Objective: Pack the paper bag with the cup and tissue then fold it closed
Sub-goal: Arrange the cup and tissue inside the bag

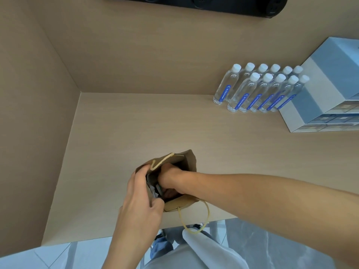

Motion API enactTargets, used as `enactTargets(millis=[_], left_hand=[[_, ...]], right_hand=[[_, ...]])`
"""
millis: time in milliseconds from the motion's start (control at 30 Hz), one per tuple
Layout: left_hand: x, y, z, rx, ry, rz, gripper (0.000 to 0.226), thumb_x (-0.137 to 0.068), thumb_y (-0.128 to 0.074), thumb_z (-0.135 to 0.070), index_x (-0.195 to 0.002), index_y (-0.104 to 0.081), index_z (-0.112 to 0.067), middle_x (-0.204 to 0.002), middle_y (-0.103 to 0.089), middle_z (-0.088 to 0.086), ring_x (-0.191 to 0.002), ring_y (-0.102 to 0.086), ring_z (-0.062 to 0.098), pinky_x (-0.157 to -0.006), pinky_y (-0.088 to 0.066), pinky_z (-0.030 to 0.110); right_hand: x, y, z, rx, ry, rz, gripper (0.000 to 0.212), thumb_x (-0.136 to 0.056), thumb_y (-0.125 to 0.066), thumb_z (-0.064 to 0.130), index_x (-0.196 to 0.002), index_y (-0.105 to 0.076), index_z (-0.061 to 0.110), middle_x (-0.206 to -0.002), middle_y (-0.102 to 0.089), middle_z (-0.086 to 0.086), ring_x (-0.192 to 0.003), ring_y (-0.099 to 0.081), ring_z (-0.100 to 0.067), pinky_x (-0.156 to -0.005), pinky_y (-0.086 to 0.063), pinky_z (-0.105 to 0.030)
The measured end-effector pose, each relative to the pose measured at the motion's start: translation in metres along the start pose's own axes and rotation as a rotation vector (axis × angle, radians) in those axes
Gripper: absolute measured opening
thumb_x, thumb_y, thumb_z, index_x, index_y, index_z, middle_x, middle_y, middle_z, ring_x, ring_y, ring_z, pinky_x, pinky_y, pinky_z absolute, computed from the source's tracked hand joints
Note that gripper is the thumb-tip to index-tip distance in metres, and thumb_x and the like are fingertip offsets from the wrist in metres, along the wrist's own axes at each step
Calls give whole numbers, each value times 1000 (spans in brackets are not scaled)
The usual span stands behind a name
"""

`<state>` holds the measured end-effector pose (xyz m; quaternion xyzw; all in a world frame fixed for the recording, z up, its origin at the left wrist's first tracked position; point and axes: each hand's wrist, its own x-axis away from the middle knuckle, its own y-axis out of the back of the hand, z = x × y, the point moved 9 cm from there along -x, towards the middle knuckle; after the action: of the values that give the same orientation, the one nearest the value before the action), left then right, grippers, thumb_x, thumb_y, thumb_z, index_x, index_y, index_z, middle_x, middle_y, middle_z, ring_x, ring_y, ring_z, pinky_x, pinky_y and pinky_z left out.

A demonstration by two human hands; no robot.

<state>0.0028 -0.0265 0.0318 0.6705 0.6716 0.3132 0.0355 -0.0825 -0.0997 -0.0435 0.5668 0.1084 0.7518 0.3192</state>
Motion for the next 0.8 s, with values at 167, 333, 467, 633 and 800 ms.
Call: enactTargets(millis=[167,333,467,633,800], left_hand=[[1,-2,-3,-5,-3,-4,76,-82,-47,-4,-137,-21,-48,-144,-37,-18,-92,-48,8,-80,-37,27],[0,-11,-7,18,18,37,81,-83,-45,0,-142,-16,-48,-140,-45,-6,-103,-53,19,-81,-40,30],[1,-10,-6,21,25,39,84,-82,-44,1,-142,-14,-48,-136,-51,1,-105,-55,27,-79,-42,32],[3,-9,-7,36,17,39,87,-79,-44,3,-143,-16,-47,-136,-52,1,-105,-56,29,-81,-42,34],[4,-11,-7,26,16,30,85,-79,-45,2,-140,-17,-49,-126,-55,2,-95,-57,27,-71,-41,31]], right_hand=[[-8,13,-7,420,55,-109,20,-87,-59,6,-107,-65,5,-110,-66,-17,-96,-66,-33,-65,-49,-35],[-25,8,-27,151,-98,-97,31,-95,-49,7,-124,-54,1,-127,-57,-19,-111,-60,-35,-82,-51,-36],[-21,5,-24,18,-83,-126,31,-98,-43,9,-126,-53,1,-130,-56,-19,-118,-55,-35,-94,-46,-40],[-2,0,-1,371,172,-188,16,-87,-60,5,-102,-65,3,-106,-67,-19,-95,-66,-35,-73,-56,-37],[0,-12,13,454,326,-165,18,-88,-56,4,-103,-64,1,-108,-66,-22,-102,-62,-38,-84,-55,-44]])
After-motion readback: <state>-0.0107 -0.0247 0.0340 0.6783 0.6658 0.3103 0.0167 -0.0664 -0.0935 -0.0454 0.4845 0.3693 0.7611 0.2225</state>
